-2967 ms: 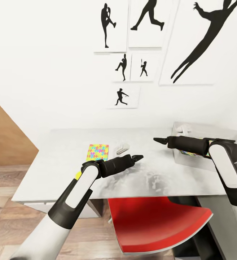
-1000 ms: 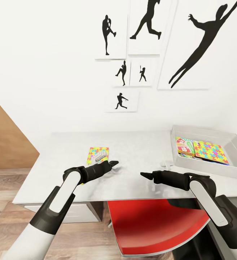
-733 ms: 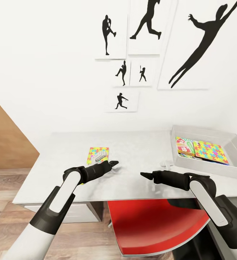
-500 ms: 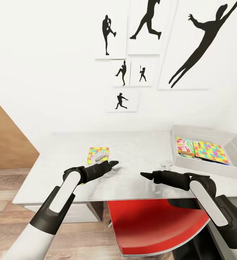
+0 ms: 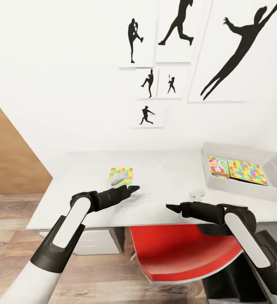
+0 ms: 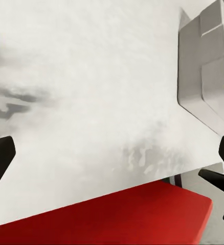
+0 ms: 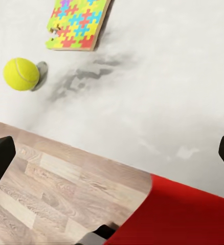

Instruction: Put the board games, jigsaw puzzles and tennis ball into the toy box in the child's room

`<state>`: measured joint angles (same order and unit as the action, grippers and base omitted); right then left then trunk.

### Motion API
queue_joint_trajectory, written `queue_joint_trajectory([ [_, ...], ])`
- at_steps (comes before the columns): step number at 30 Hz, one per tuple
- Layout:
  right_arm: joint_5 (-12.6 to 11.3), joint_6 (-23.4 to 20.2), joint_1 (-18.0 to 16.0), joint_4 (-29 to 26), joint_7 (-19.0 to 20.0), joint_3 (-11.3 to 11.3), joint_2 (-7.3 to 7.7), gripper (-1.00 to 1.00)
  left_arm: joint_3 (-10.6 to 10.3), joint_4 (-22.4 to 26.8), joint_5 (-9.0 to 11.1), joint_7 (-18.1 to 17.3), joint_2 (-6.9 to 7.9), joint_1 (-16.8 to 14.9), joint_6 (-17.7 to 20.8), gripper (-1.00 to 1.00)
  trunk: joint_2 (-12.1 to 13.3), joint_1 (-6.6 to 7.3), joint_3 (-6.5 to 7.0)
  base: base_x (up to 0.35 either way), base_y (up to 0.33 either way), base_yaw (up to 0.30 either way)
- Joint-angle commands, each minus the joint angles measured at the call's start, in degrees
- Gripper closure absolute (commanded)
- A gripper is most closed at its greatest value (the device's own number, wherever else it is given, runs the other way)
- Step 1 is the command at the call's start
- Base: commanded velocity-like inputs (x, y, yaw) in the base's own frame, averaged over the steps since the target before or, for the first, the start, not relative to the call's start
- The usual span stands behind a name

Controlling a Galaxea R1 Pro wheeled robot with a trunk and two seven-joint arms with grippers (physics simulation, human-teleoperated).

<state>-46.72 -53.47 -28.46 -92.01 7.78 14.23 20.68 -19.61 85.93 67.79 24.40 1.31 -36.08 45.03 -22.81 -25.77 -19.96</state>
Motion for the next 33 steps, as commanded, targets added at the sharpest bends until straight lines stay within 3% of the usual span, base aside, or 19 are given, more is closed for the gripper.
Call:
queue_joint_trajectory([
  [1, 0.58, -0.30, 0.02, -0.06, 0.47, -0.03, 0.02, -1.00, -0.08, 0.22, 0.59, 0.58, 0.09, -0.06, 0.32, -1.00, -0.11, -0.02, -0.10, -0.112, 0.094, 0.000],
  [33, 0.66, -0.82, 0.33, -0.21, 0.31, 0.05, -0.11, -1.00, 0.27, 0.81, 0.54, 0.42, 0.27, 0.64, 0.67, -1.00, -0.11, -0.02, -0.10, -0.024, 0.050, 0.000],
])
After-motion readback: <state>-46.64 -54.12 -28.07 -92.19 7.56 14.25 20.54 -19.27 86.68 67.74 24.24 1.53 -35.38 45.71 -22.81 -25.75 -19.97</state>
